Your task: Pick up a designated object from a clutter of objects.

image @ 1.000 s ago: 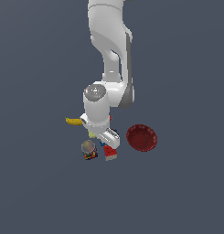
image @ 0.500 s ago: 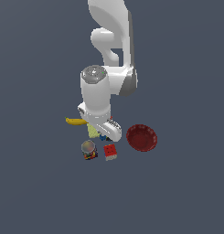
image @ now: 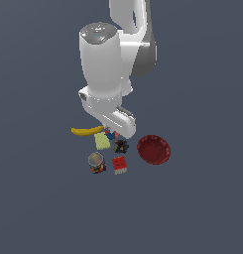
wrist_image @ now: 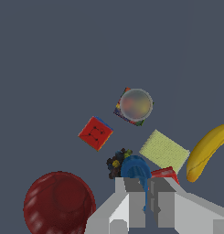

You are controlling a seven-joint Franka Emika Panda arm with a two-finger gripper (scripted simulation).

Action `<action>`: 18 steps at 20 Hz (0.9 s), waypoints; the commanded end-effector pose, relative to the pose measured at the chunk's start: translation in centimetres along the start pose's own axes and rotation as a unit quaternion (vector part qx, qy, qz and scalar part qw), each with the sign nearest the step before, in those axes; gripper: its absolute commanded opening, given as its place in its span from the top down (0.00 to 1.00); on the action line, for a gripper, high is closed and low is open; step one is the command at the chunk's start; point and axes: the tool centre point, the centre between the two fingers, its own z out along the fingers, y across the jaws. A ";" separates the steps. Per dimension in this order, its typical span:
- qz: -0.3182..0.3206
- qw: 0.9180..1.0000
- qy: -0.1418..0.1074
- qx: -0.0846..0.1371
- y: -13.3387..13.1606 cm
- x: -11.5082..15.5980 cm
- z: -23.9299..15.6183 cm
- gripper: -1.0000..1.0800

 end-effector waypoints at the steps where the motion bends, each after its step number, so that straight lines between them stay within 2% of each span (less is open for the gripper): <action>1: 0.000 1.000 -0.002 -0.002 -0.1 -0.1 -2.5 1.00; 11: 0.001 1.000 -0.008 -0.007 -0.9 0.0 -12.1 1.00; 18: 0.000 1.000 -0.011 -0.009 -1.5 0.1 -16.9 1.00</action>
